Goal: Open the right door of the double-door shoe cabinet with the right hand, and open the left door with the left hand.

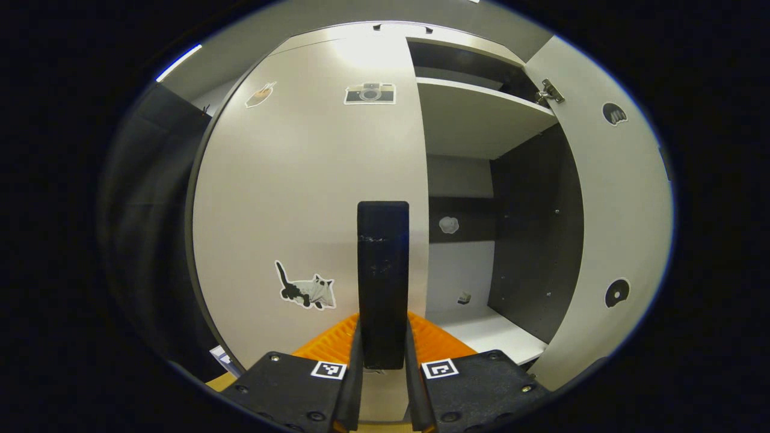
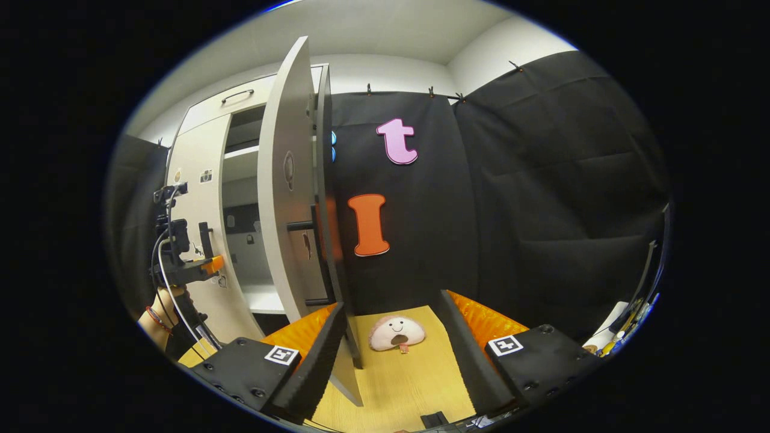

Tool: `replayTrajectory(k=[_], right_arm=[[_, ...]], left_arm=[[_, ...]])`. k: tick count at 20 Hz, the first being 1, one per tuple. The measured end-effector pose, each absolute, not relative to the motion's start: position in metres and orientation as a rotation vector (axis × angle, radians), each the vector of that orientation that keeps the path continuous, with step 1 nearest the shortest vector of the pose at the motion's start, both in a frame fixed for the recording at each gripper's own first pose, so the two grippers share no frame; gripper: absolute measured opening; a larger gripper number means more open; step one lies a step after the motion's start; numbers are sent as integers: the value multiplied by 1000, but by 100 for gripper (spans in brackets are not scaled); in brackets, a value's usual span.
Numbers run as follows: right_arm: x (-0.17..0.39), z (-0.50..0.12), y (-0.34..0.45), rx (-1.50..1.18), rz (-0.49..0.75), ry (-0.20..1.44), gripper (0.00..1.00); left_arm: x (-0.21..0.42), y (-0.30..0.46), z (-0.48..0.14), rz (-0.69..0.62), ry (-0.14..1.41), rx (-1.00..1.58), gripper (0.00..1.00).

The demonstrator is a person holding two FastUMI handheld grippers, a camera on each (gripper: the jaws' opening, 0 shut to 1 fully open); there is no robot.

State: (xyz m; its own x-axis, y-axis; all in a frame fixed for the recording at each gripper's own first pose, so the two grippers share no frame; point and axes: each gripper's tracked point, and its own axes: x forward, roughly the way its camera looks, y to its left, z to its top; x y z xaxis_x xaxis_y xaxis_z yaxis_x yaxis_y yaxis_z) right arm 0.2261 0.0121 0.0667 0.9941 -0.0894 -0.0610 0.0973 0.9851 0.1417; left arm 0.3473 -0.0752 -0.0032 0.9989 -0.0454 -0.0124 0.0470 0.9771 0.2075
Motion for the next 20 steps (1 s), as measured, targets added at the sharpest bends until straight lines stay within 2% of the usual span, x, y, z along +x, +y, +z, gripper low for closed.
replayTrajectory(k=[5, 10, 11, 12, 15, 16, 17, 20], right_arm=[[225, 69, 18, 133, -96, 49, 99], [215, 71, 25, 125, -94, 45, 99], [216, 71, 28, 126, -89, 44, 89], [216, 72, 32, 126, -85, 44, 99], [209, 72, 38, 119, -74, 41, 99], [206, 72, 40, 117, -70, 42, 89], [204, 71, 44, 117, -66, 42, 99], [199, 71, 57, 120, -58, 43, 99]], left_arm=[[340, -74, -5, -72, 9, 200, 19], [337, -69, -5, -114, 19, 194, 16], [335, -69, -5, -118, 22, 195, 16], [334, -68, -5, -121, 21, 196, 16], [334, -66, -4, -132, 18, 195, 16], [332, -65, -4, -136, 18, 195, 16], [330, -64, -4, -141, 18, 191, 16], [329, -60, -5, -155, 19, 182, 16]])
